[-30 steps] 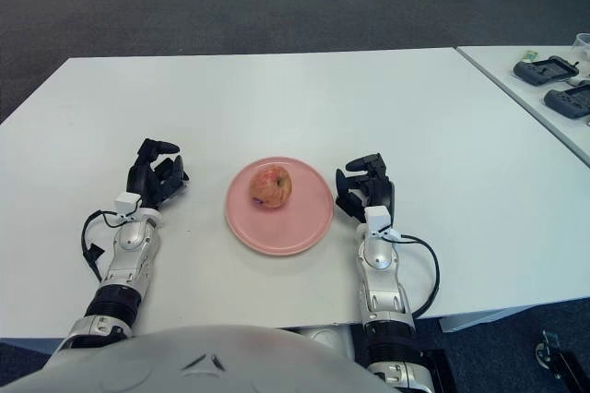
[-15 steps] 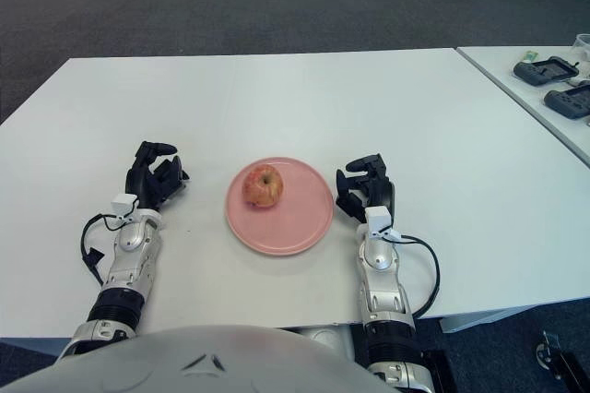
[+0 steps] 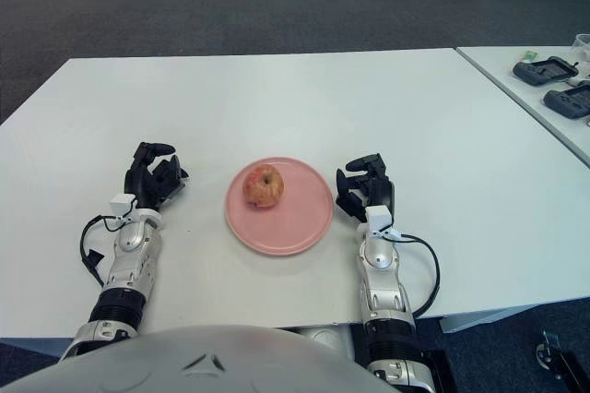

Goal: Put the apple into the plate.

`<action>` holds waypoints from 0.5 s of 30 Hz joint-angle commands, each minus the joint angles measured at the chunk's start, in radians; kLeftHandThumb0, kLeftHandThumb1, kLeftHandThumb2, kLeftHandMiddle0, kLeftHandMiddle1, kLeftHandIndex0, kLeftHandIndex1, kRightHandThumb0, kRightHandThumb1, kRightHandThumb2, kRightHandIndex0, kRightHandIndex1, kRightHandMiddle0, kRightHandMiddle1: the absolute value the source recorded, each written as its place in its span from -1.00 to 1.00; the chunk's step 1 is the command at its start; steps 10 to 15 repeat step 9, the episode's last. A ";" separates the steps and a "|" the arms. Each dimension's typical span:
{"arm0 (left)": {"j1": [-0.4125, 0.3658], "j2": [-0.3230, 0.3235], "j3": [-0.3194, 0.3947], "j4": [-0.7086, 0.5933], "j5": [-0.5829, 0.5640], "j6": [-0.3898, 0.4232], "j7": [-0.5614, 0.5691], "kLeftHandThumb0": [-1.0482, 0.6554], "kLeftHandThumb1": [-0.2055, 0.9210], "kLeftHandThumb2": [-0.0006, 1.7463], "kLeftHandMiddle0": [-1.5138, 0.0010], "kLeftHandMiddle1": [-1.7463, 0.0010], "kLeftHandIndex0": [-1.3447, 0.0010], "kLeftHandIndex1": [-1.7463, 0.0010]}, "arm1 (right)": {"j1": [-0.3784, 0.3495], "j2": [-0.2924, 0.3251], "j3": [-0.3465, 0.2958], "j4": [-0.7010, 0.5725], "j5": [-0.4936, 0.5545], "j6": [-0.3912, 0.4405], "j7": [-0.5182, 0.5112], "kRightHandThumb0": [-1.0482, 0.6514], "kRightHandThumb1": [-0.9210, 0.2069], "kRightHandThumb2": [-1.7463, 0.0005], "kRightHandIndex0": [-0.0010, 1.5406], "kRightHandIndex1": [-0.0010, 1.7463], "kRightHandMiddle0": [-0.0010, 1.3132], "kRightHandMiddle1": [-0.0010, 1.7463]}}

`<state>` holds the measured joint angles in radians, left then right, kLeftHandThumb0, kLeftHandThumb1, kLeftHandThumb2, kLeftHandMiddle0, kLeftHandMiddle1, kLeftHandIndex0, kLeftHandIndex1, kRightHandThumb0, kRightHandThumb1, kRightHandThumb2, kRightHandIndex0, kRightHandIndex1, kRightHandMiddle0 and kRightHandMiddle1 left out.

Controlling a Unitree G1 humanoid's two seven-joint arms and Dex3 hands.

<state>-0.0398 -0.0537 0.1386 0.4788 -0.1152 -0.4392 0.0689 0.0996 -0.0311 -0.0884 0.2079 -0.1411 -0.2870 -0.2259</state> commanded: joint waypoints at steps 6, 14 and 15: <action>0.039 -0.013 0.012 0.043 -0.011 0.059 -0.006 -0.23 0.52 0.04 0.10 -1.00 0.46 -1.00 | -0.014 -0.010 -0.004 0.044 0.029 0.006 0.035 -0.21 -0.60 0.04 -0.19 0.42 -0.50 1.00; 0.039 -0.013 0.015 0.043 -0.011 0.063 -0.006 -0.23 0.51 0.04 0.10 -1.00 0.46 -1.00 | -0.015 -0.007 -0.007 0.046 0.039 0.010 0.043 -0.21 -0.59 0.03 -0.20 0.43 -0.49 1.00; 0.039 -0.013 0.015 0.043 -0.011 0.063 -0.006 -0.23 0.51 0.04 0.10 -1.00 0.46 -1.00 | -0.015 -0.007 -0.007 0.046 0.039 0.010 0.043 -0.21 -0.59 0.03 -0.20 0.43 -0.49 1.00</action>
